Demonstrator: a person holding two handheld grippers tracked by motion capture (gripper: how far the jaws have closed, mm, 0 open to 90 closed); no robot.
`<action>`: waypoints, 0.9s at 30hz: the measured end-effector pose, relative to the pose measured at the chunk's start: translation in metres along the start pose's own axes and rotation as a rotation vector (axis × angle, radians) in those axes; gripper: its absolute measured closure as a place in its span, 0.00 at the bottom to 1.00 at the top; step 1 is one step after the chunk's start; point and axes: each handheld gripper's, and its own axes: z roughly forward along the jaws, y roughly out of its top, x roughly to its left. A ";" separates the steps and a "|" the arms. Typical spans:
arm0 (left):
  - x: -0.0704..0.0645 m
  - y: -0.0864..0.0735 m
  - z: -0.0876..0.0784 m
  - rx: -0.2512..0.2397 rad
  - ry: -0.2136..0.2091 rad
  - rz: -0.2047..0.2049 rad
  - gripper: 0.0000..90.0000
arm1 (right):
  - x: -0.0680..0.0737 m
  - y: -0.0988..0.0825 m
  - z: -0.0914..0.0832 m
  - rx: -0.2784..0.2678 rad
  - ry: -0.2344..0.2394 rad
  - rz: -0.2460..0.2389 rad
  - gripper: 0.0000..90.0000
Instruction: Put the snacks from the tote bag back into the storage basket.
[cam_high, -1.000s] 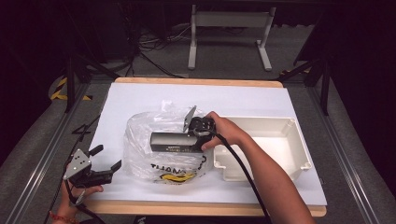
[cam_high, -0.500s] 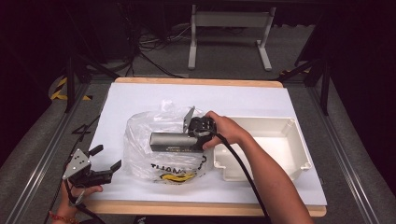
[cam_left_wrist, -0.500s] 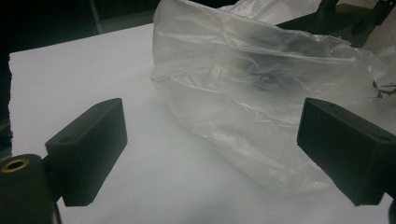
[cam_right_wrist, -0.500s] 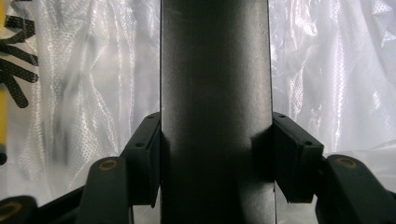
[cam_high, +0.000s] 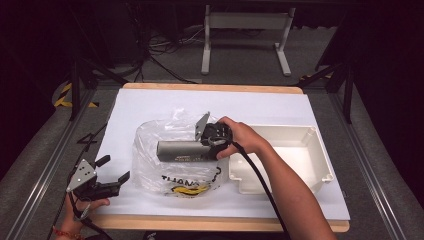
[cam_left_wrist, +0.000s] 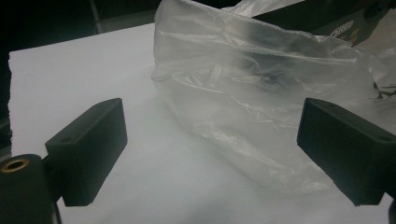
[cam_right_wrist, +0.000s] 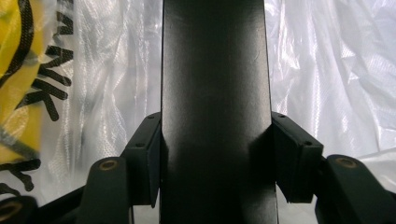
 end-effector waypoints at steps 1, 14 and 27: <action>0.000 0.000 0.000 0.000 0.000 0.000 0.10 | 0.001 0.000 -0.001 -0.003 -0.006 0.001 0.48; 0.000 0.000 0.000 -0.001 -0.001 -0.006 0.10 | 0.004 0.000 -0.015 -0.035 -0.029 -0.036 0.48; 0.000 0.000 0.000 0.008 -0.002 -0.008 0.10 | 0.011 -0.005 -0.041 -0.093 -0.047 -0.045 0.48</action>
